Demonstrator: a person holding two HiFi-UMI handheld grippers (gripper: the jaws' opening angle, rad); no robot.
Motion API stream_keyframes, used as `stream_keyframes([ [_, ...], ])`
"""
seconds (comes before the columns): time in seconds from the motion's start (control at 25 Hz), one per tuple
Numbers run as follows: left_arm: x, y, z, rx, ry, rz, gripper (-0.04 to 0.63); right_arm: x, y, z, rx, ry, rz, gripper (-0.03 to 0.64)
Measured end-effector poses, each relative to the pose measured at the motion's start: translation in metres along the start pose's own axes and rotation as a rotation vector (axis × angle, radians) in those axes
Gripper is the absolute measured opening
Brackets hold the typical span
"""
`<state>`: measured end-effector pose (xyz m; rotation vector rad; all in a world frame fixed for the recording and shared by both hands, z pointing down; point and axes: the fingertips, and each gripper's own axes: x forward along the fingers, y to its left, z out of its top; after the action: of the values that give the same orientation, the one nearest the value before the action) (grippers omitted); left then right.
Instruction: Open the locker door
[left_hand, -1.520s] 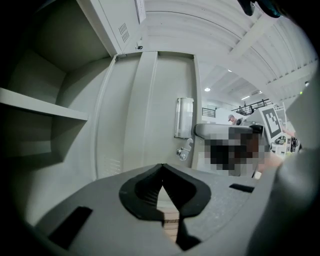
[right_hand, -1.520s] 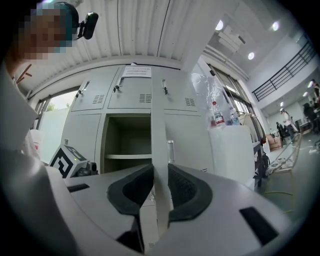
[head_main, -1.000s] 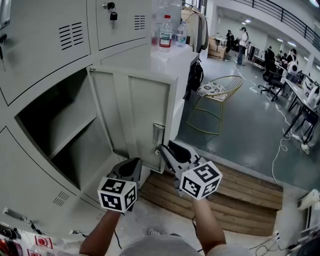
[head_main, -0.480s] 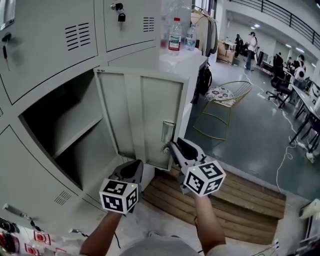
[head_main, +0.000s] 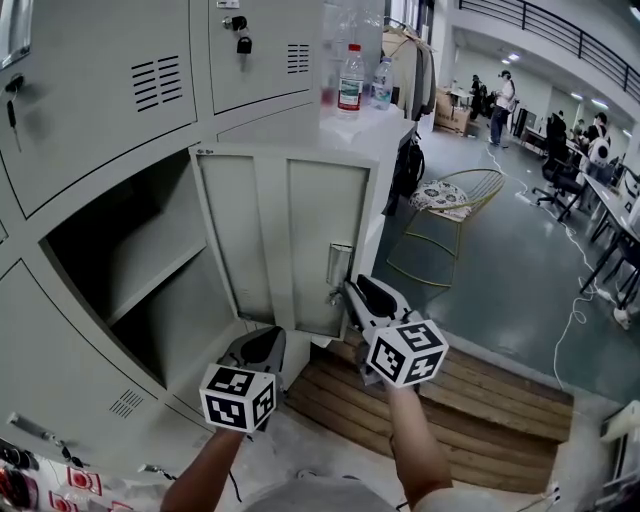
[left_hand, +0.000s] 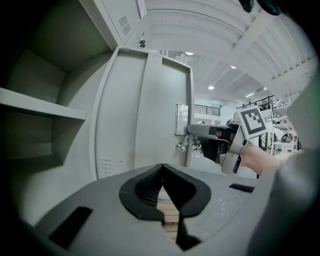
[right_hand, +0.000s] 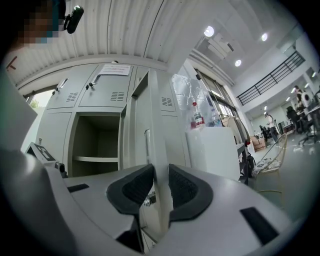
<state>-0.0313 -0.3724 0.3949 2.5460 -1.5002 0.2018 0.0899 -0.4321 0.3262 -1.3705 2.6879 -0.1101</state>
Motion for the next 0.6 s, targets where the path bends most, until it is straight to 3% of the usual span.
stream_keyframes([
  [0.6, -0.004, 0.006, 0.003, 0.003, 0.000, -0.022, 0.006, 0.011, -0.014, 0.000, -0.010, 0.001, -0.088, 0.092],
])
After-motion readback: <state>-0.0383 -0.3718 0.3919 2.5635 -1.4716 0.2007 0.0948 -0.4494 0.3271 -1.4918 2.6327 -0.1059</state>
